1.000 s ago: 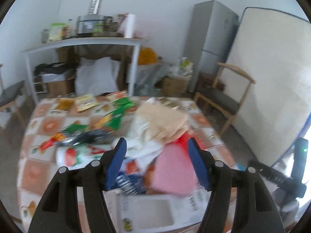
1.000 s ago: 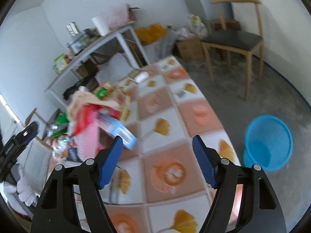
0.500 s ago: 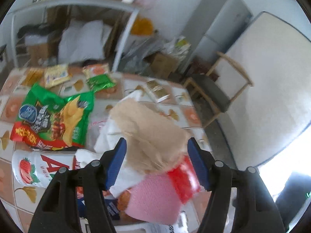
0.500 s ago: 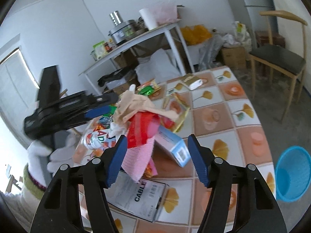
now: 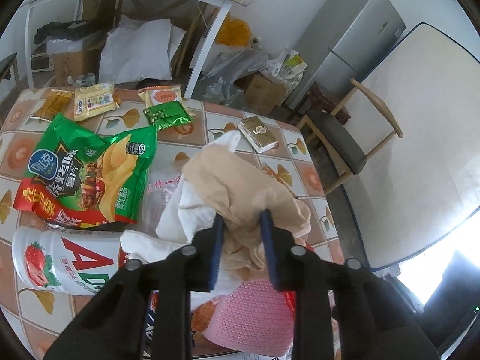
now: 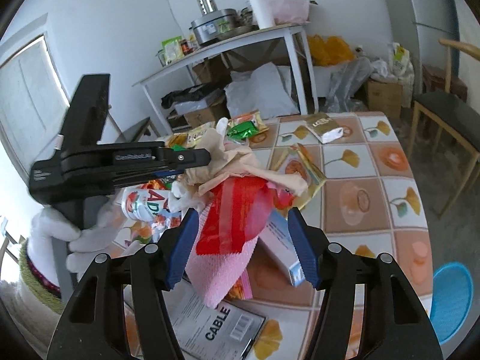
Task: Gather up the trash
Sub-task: 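Grasp the beige cloth with the left tool while the right tool grasps the red bag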
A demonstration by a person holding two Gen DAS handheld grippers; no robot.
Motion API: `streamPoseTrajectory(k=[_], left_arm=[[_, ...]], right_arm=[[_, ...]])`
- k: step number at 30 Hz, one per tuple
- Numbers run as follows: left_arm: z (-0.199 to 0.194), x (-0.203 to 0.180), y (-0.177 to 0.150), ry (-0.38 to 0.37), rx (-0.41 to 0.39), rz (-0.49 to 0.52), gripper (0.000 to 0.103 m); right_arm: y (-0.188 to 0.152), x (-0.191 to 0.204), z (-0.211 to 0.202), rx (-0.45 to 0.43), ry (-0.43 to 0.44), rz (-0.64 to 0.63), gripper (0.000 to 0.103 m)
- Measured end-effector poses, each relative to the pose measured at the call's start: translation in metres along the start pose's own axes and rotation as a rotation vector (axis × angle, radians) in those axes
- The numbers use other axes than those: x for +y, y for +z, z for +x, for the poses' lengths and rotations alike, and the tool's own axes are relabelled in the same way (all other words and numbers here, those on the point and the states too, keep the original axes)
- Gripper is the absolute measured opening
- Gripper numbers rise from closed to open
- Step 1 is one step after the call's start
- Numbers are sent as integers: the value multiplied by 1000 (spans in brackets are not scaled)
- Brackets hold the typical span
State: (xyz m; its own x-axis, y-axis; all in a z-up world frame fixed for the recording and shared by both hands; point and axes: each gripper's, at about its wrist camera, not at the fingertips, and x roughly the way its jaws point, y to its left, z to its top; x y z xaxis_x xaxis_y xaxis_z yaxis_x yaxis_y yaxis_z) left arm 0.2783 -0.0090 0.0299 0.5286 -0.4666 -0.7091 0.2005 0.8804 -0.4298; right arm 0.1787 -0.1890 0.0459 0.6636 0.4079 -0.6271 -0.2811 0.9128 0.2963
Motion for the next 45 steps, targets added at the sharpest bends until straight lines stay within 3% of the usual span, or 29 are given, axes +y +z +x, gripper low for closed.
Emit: streamPoseTrajectory(k=[5, 7, 12, 21, 31, 35, 40, 45], left_arm=[[-8, -2, -1, -21, -15, 5, 14], [-11, -2, 0, -29, -24, 7, 12], [-21, -2, 0, -40, -55, 14, 10], [-68, -10, 6, -99, -199, 28, 8], [-138, -37, 6, -142, -351, 68, 8], [-147, -60, 4, -164, -354, 110, 8], [-130, -110, 1, -224, -304, 192, 8], [-107, -138, -5, -187, -261, 228, 8]], right_arm=[[1, -1, 17, 39, 10, 8, 46], [0, 0, 21, 47, -5, 2, 35], [1, 1, 16, 31, -28, -2, 21], [11, 6, -15, -78, -45, -11, 20], [15, 3, -79, -236, -54, 13, 19], [5, -15, -107, -281, -95, 62, 19], [-20, -65, -153, -328, -182, 194, 19], [-49, -109, -187, -340, -257, 324, 19]])
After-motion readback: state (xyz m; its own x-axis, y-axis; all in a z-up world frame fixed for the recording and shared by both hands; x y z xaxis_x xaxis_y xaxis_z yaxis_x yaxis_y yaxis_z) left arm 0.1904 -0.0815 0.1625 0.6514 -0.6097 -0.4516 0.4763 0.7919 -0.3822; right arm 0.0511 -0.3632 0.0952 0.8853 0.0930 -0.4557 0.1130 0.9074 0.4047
